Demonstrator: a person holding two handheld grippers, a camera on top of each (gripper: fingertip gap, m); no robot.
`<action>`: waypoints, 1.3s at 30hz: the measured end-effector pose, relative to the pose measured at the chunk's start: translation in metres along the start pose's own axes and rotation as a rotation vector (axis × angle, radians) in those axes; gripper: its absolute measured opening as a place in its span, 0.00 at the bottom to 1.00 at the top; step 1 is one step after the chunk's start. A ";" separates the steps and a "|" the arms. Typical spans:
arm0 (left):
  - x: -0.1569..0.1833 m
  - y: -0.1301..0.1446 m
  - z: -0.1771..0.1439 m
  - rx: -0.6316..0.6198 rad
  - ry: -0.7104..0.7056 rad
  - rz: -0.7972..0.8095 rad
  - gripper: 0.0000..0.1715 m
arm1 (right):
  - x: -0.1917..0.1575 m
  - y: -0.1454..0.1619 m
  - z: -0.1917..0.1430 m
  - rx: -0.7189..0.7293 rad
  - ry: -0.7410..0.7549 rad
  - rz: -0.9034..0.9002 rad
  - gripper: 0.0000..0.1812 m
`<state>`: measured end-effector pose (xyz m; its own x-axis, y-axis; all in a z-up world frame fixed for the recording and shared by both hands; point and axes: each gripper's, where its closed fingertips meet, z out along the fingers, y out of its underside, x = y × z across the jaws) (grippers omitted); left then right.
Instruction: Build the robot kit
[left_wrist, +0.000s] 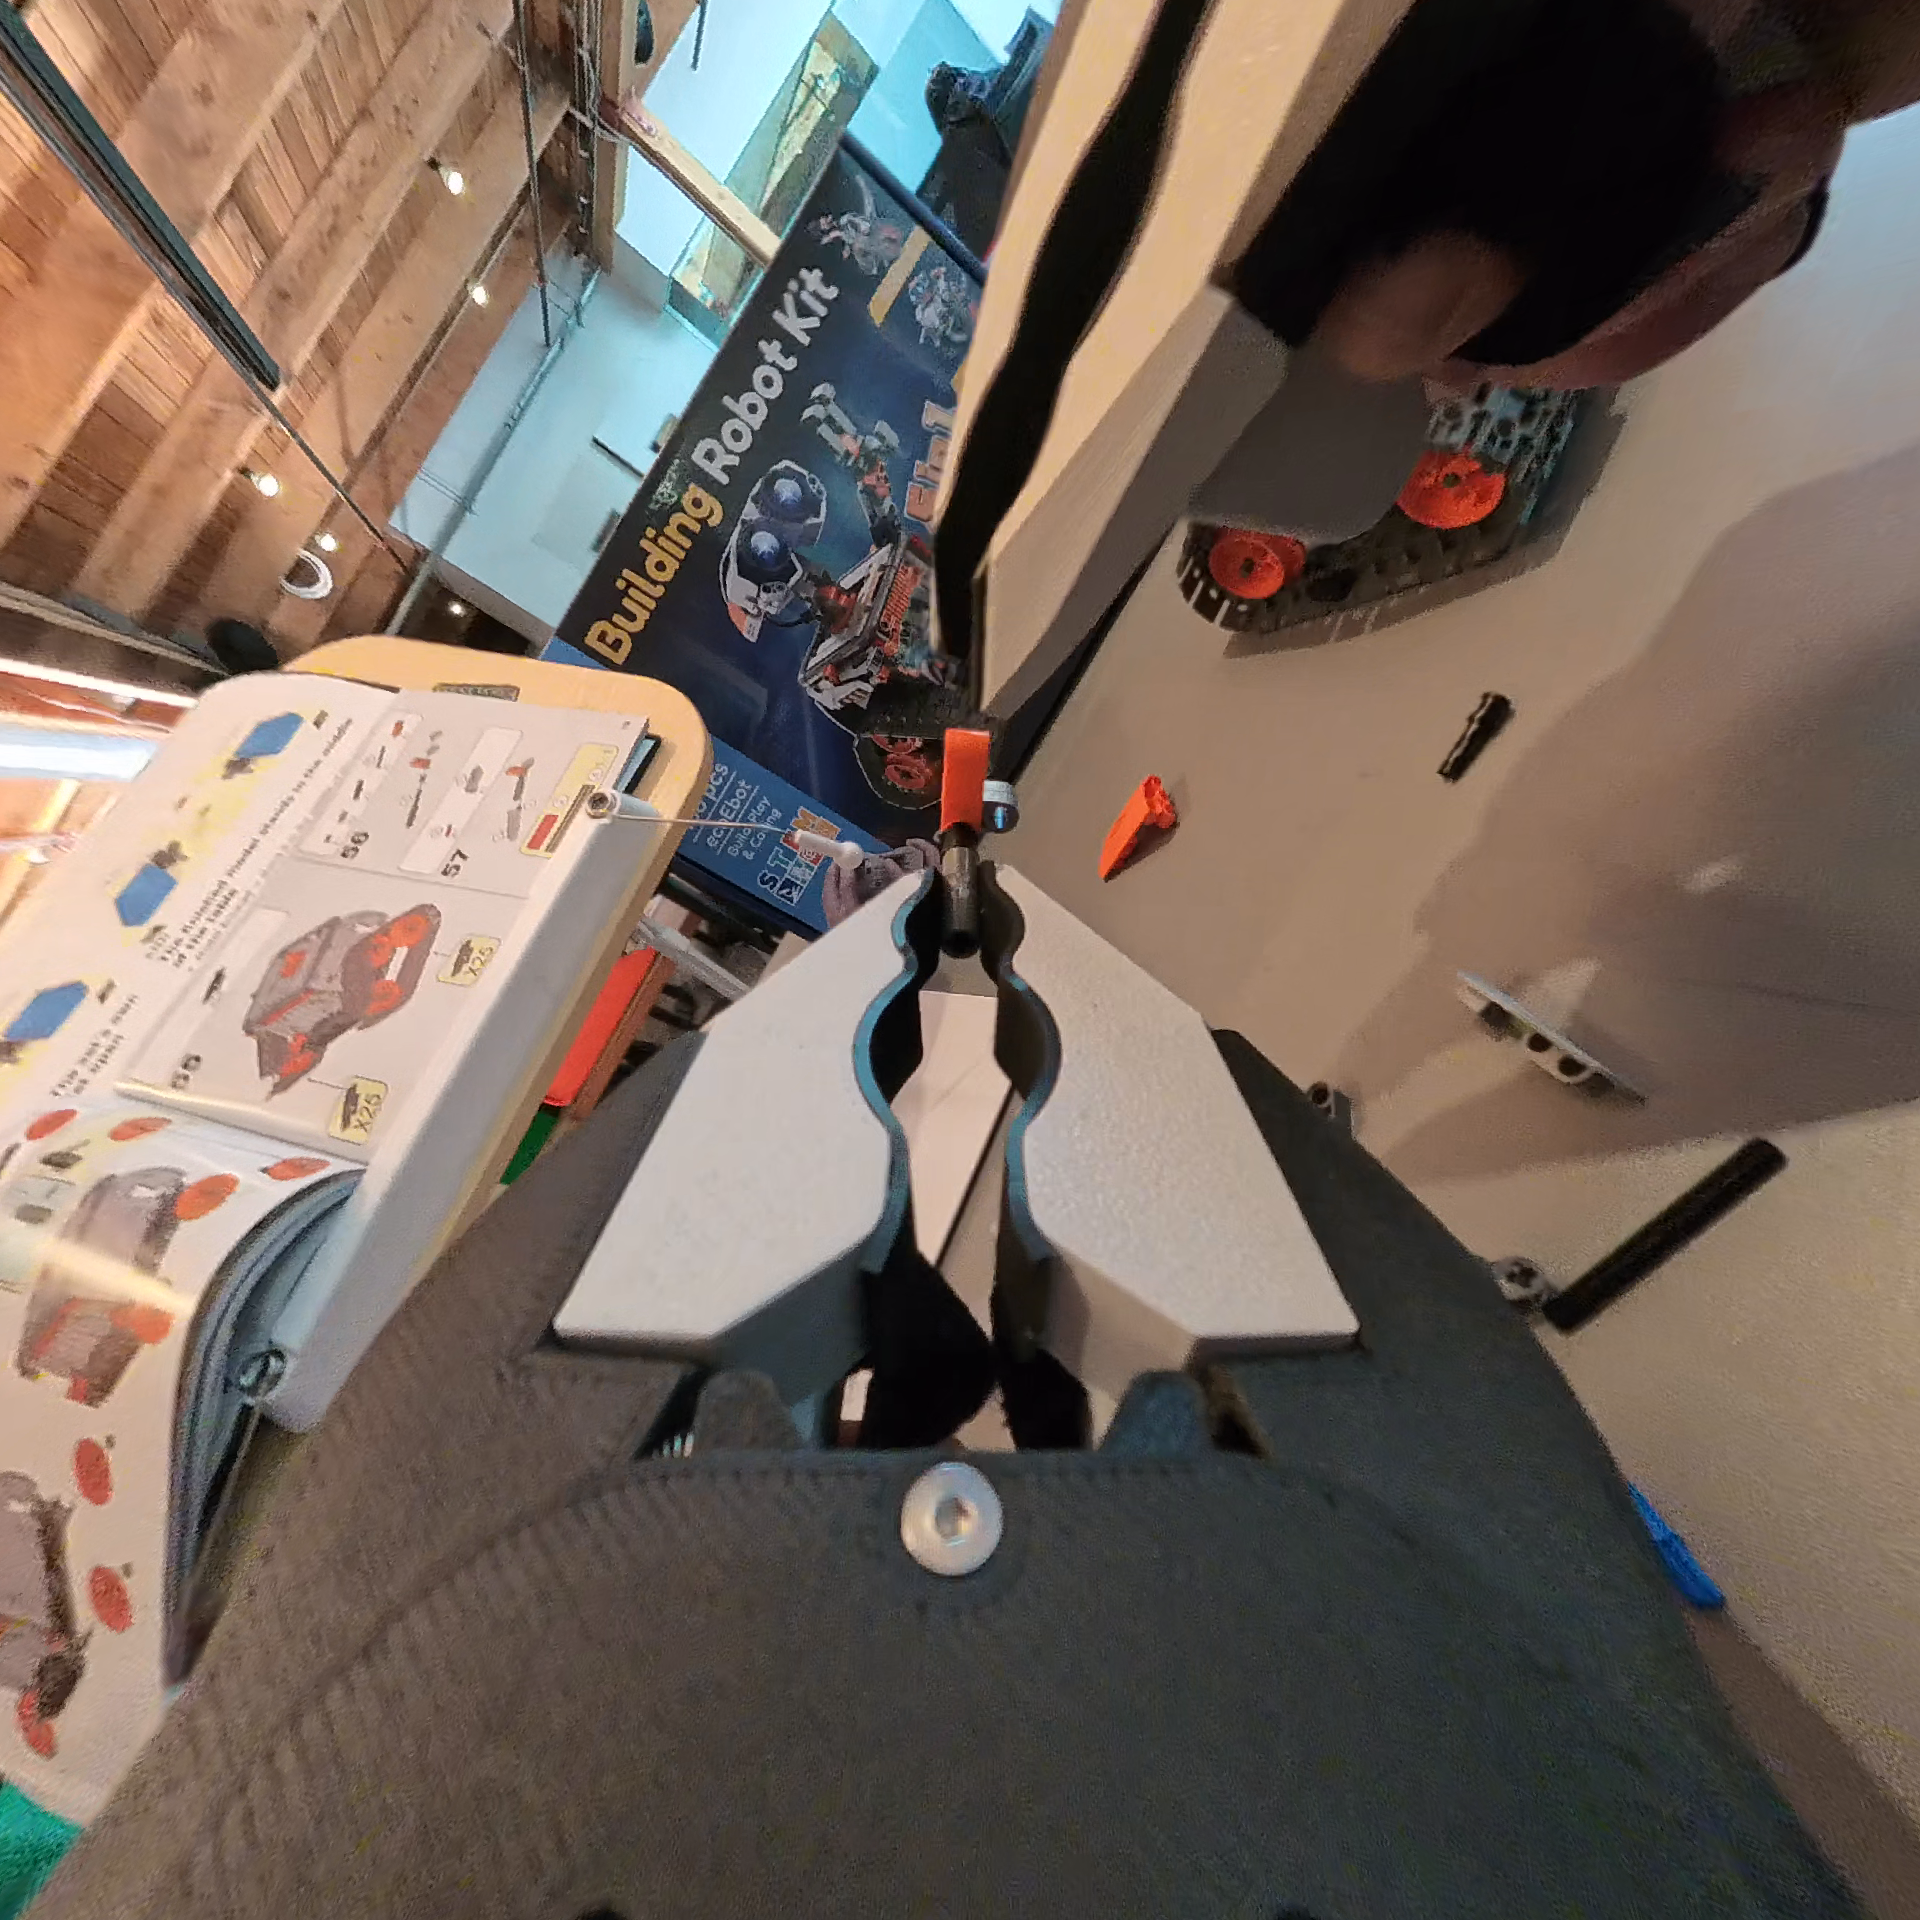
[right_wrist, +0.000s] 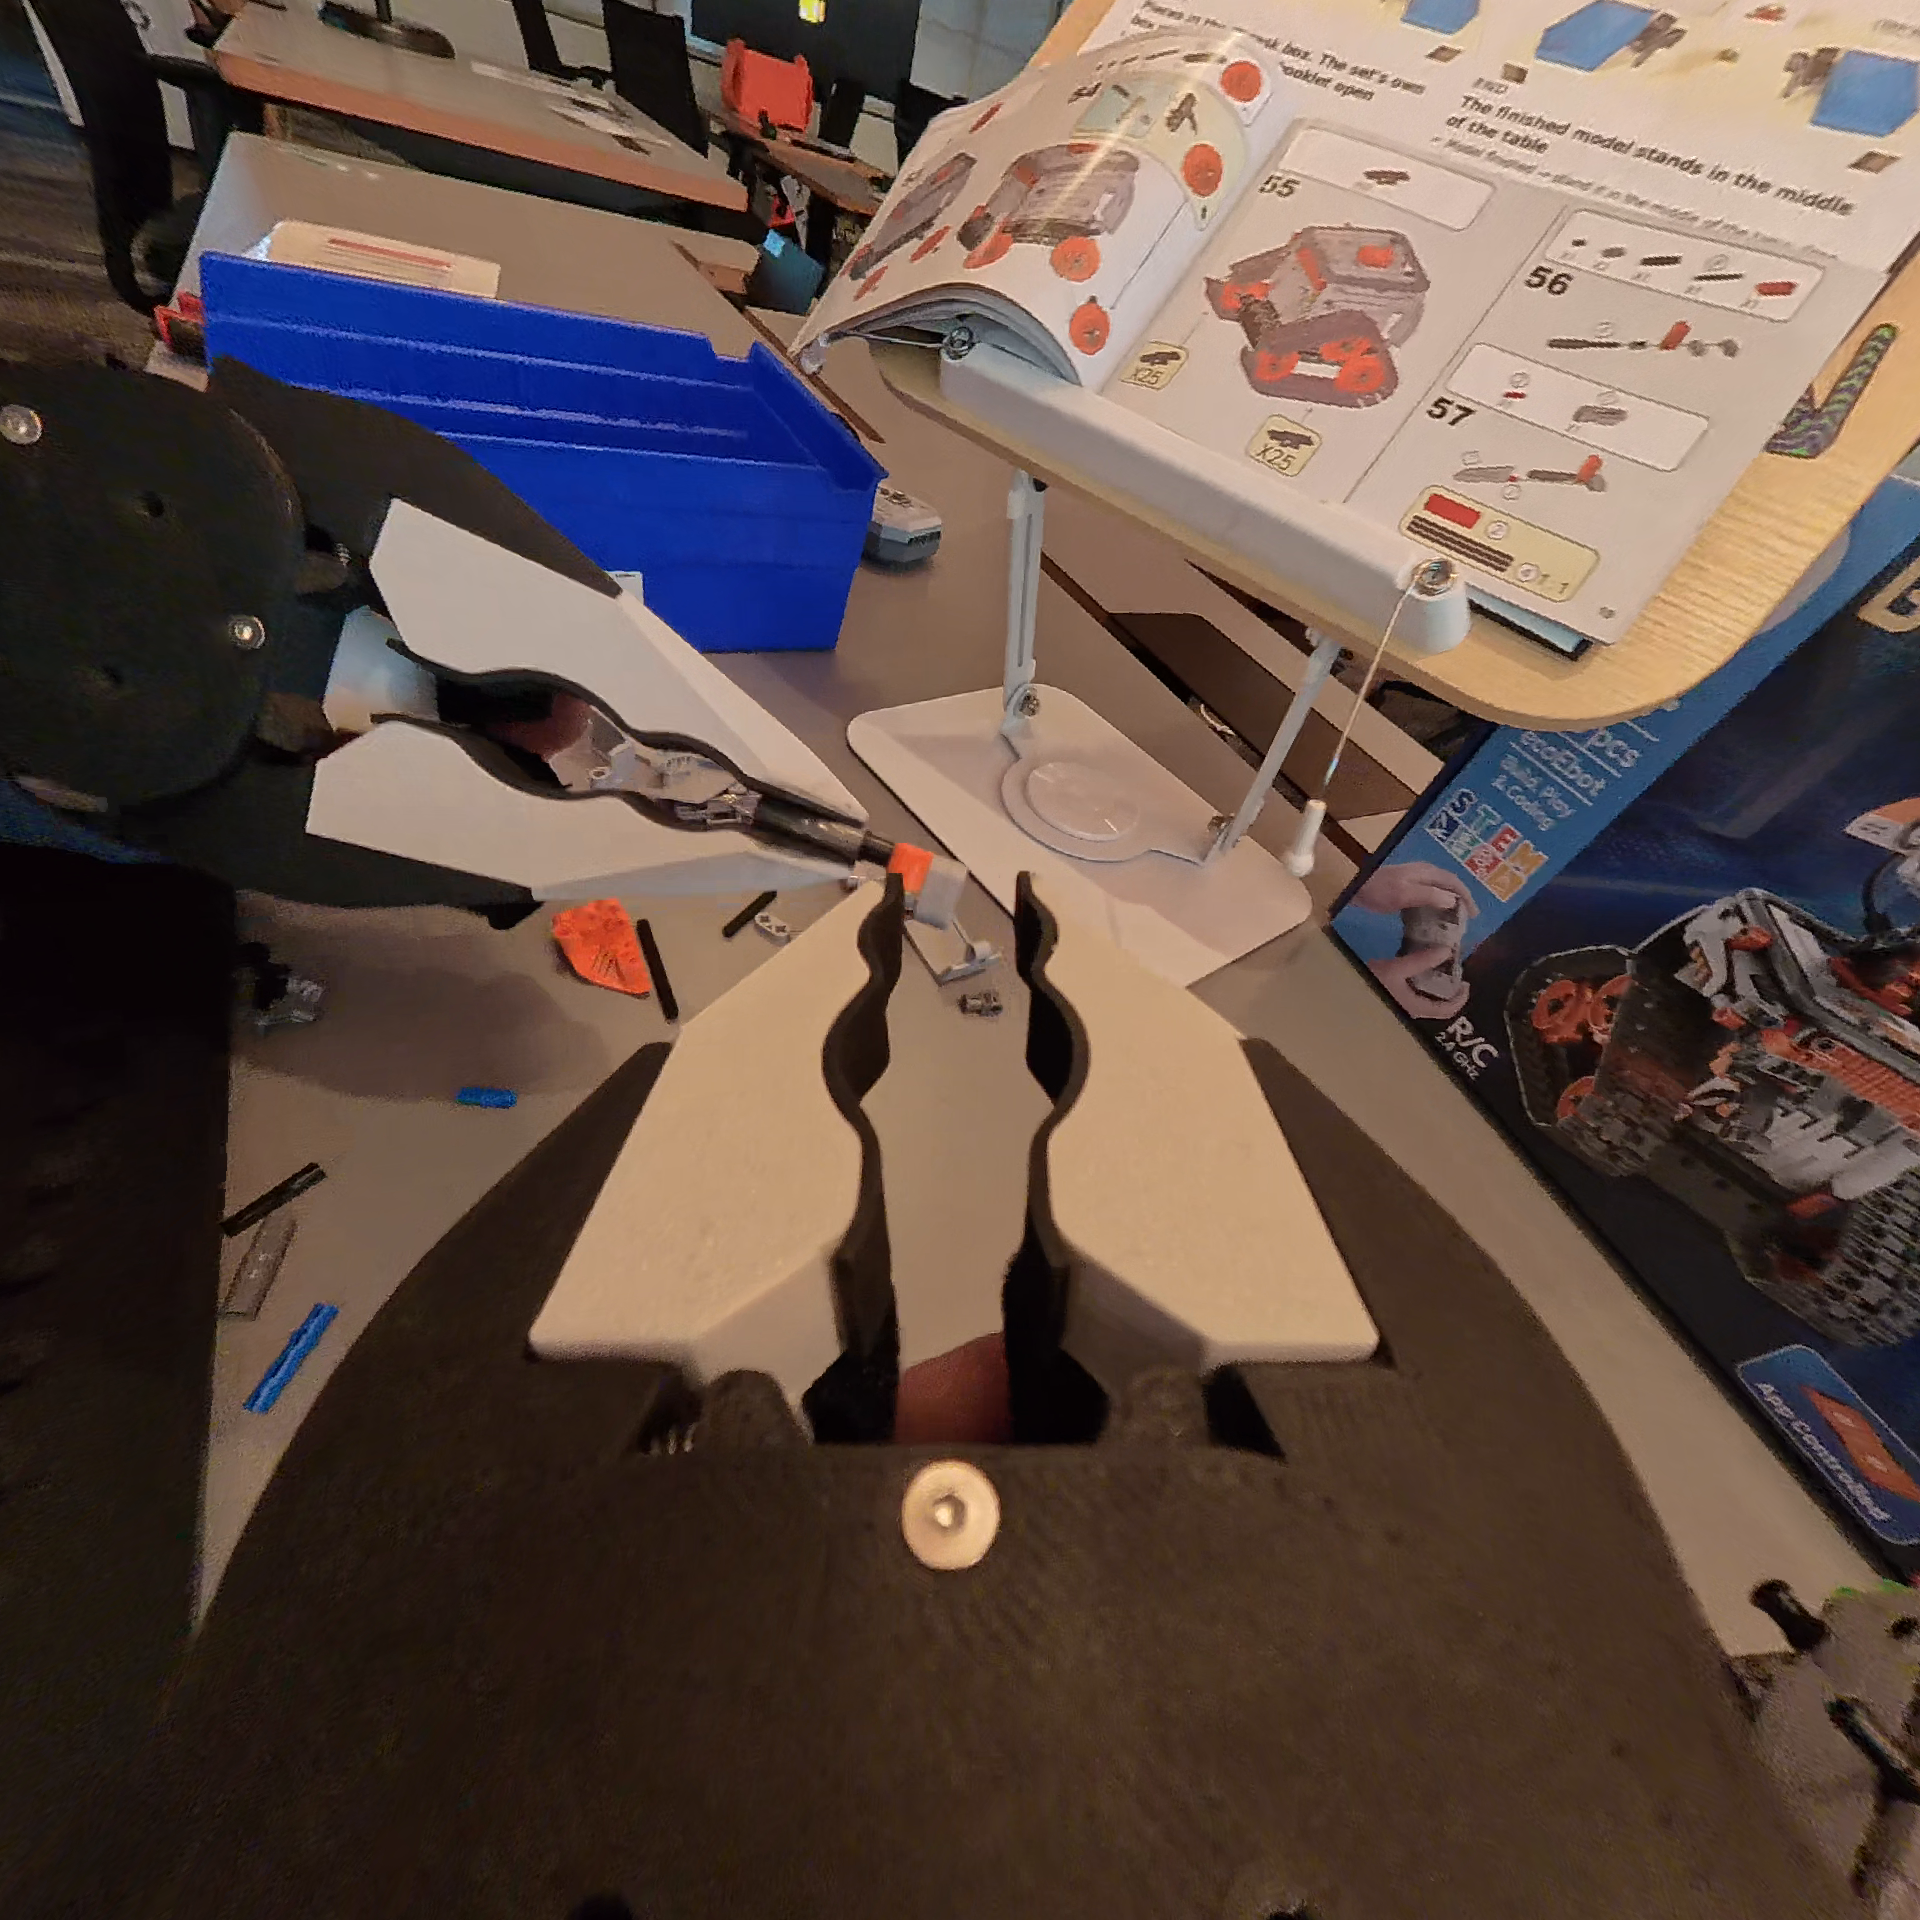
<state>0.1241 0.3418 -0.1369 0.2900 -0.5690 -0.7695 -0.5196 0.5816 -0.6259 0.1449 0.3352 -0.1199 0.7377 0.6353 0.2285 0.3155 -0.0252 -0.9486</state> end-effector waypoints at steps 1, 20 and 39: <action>-0.001 0.000 0.000 0.005 0.005 -0.023 0.03 | 0.003 0.000 -0.002 0.001 0.002 -0.004 0.11; 0.019 -0.012 0.010 0.101 0.310 -0.667 0.03 | 0.003 0.024 0.006 -0.123 0.052 -0.207 0.06; 0.041 -0.008 0.012 0.047 0.463 -0.745 0.11 | 0.012 0.051 -0.009 -0.285 0.006 -0.126 0.05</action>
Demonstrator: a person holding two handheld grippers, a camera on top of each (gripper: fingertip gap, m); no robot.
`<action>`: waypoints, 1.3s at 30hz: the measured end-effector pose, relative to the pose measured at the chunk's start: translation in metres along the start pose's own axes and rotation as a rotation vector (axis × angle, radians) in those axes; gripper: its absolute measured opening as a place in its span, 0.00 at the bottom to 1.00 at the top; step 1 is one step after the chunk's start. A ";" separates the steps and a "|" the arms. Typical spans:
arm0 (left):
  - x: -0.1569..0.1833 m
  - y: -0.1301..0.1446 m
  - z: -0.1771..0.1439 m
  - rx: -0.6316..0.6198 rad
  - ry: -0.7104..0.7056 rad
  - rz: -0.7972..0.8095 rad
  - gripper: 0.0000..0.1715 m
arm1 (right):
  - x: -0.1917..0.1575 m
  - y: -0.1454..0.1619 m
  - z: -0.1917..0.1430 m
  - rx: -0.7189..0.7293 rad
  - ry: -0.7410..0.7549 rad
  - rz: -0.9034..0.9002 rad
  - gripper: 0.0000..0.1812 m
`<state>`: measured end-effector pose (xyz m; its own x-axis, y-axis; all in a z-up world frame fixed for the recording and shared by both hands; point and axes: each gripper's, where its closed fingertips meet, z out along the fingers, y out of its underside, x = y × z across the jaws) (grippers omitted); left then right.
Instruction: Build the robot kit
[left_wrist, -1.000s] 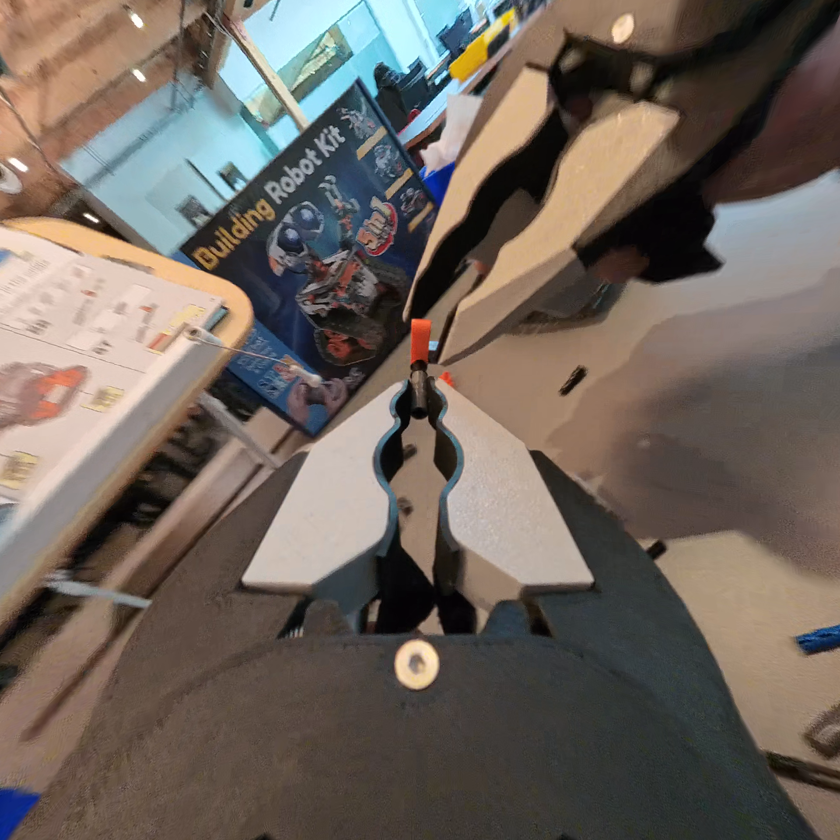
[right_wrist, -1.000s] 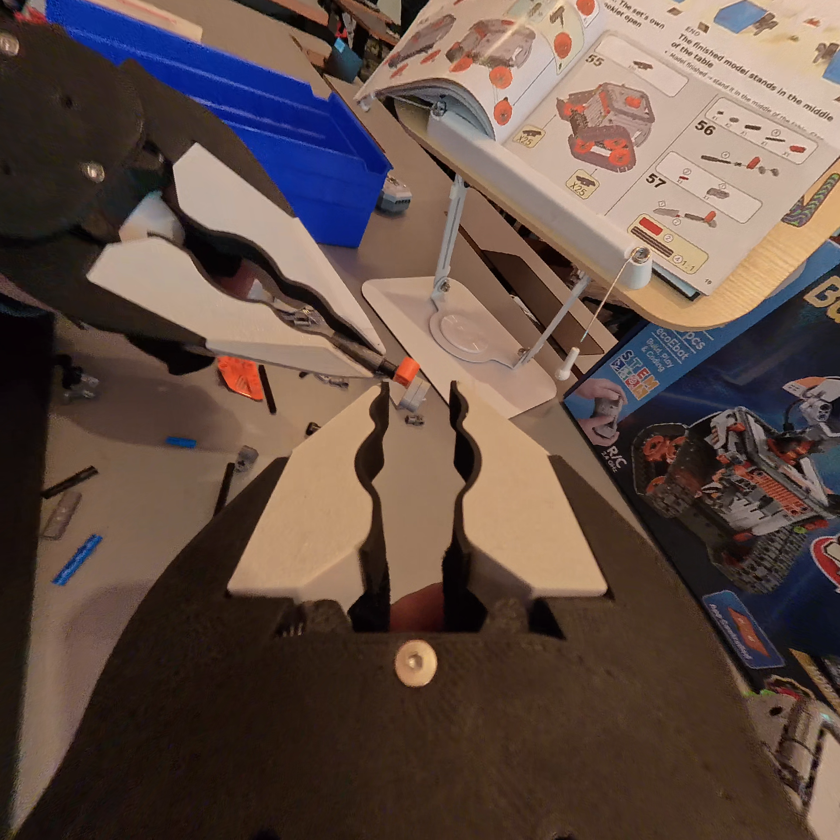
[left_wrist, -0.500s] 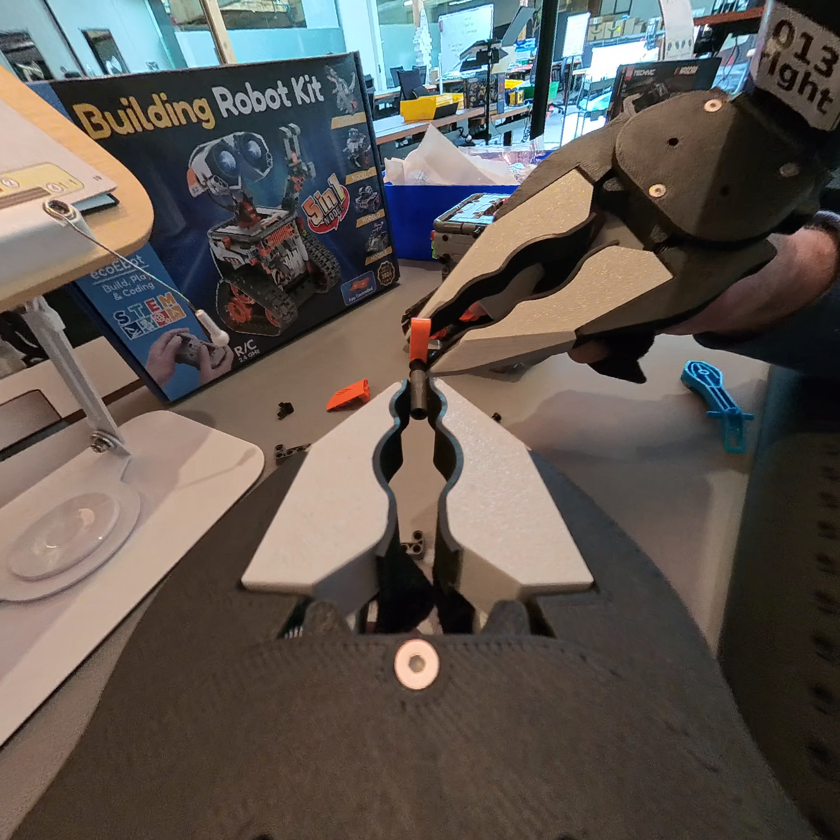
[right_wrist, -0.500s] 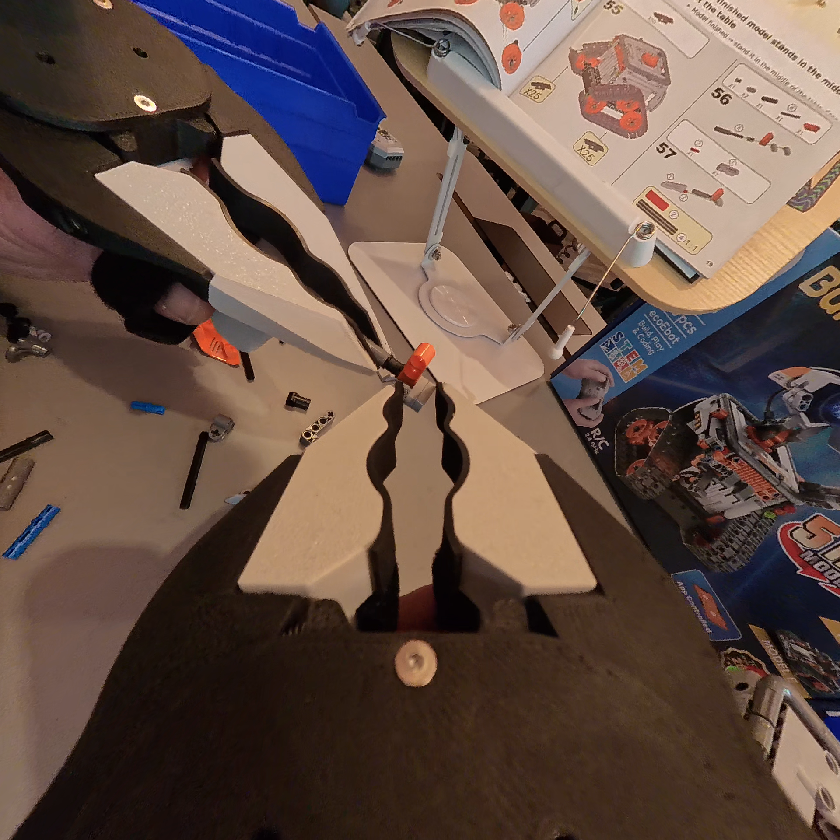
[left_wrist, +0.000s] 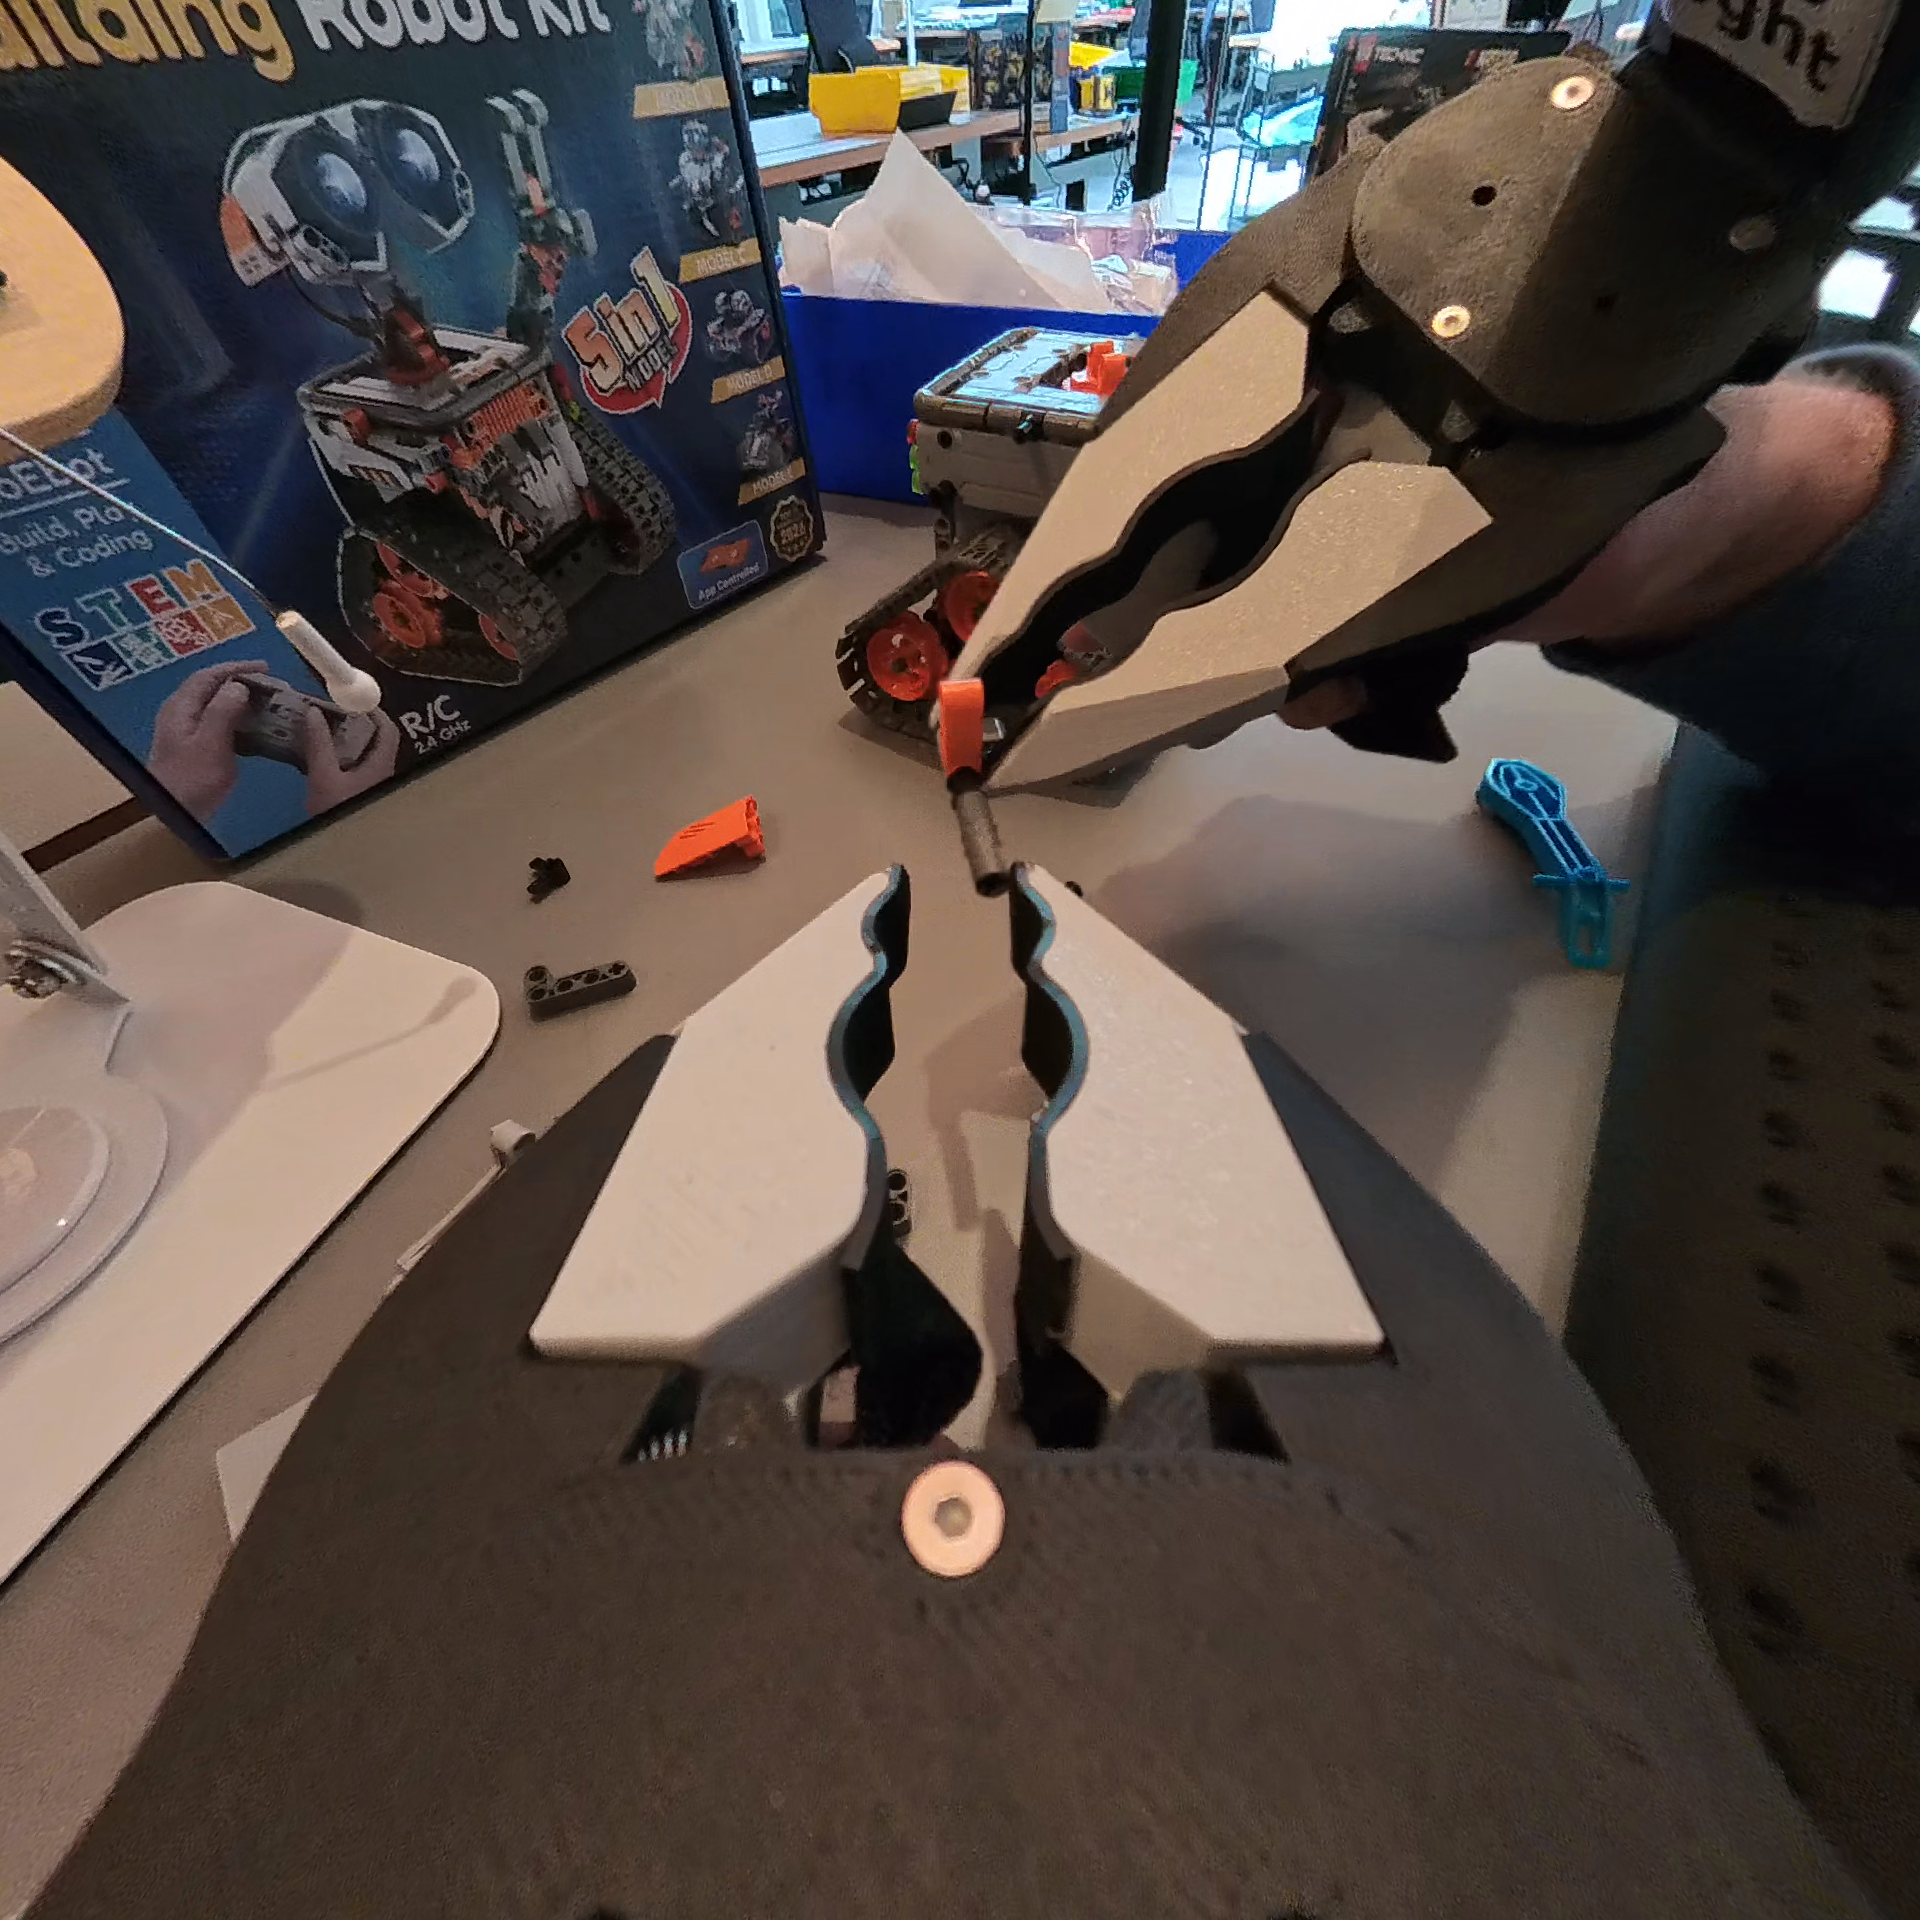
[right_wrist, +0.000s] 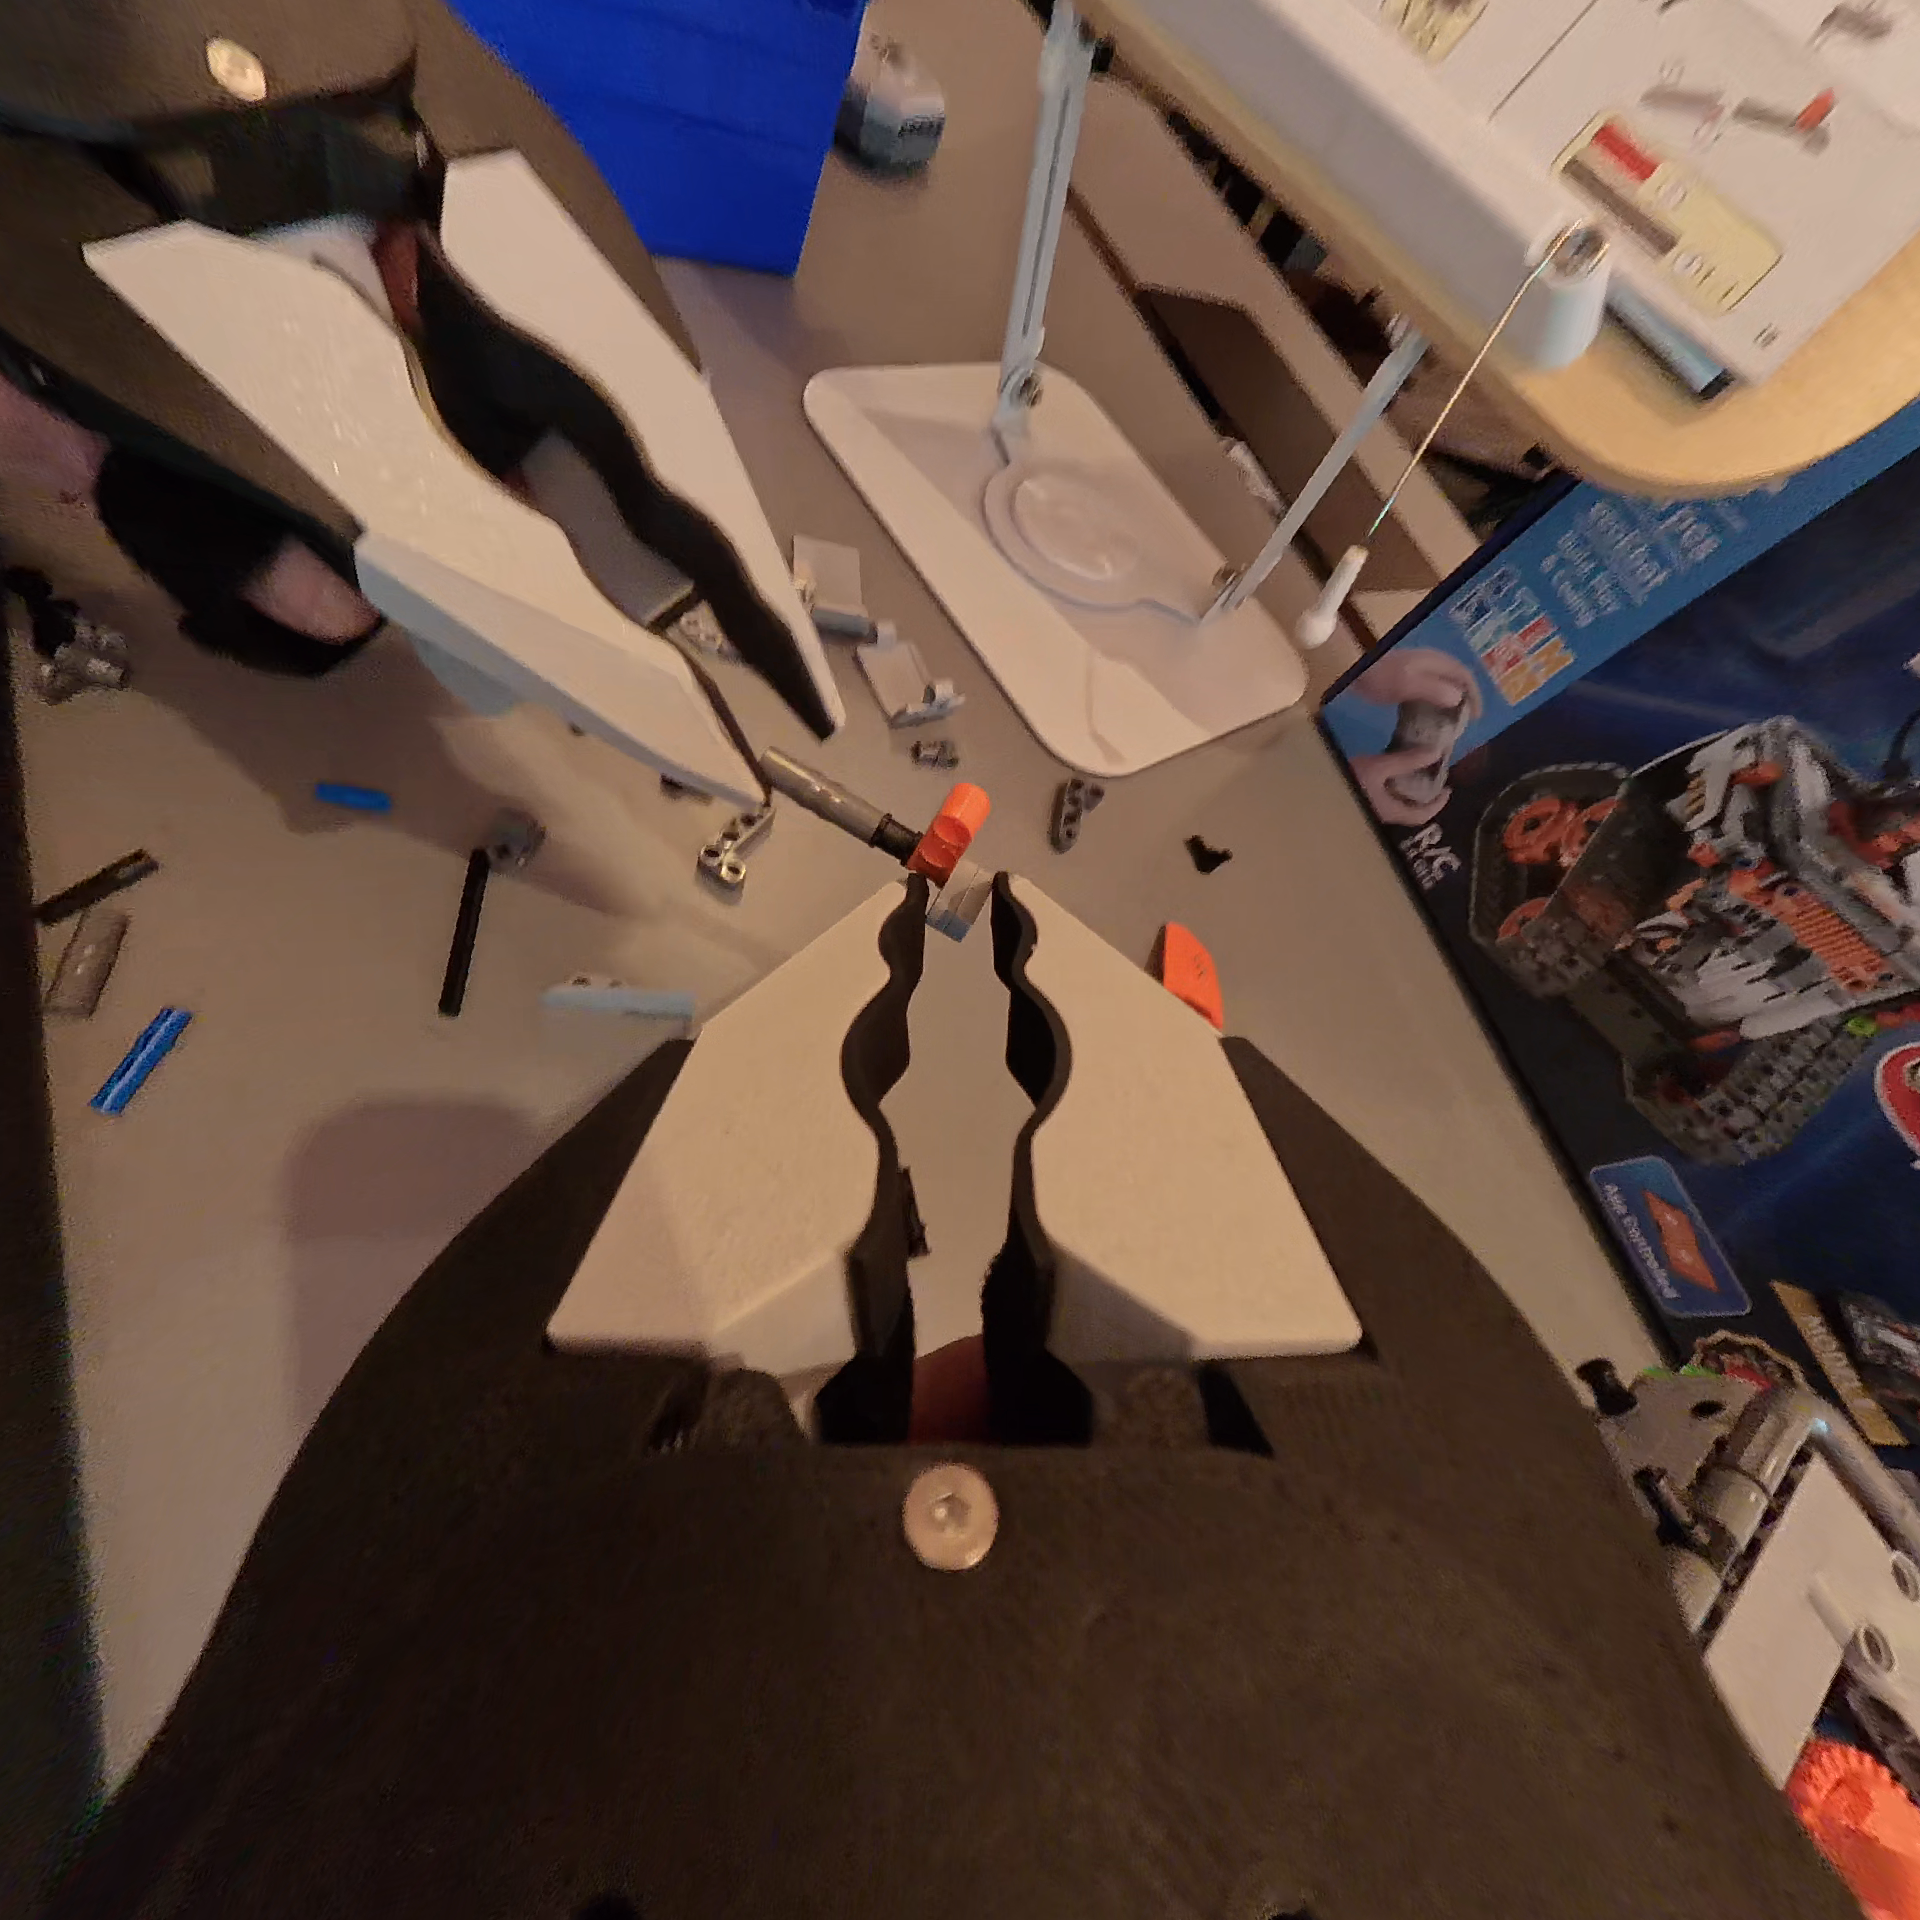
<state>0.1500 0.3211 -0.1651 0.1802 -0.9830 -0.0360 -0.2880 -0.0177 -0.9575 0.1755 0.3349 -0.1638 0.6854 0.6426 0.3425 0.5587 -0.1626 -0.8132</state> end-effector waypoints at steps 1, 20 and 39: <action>0.000 0.001 0.000 -0.012 0.008 0.010 0.13 | -0.001 0.005 -0.001 -0.024 -0.016 0.005 0.05; 0.001 0.032 -0.001 -0.184 0.046 0.049 0.12 | -0.054 0.094 0.001 -0.422 -0.320 0.025 0.05; 0.021 0.063 -0.003 -0.360 0.148 0.149 0.09 | -0.053 0.083 -0.009 -0.377 -0.293 -0.086 0.13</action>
<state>0.1327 0.2992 -0.2258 -0.0179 -0.9948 -0.1000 -0.6156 0.0898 -0.7829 0.1899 0.2805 -0.2454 0.4992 0.8407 0.2100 0.7749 -0.3247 -0.5423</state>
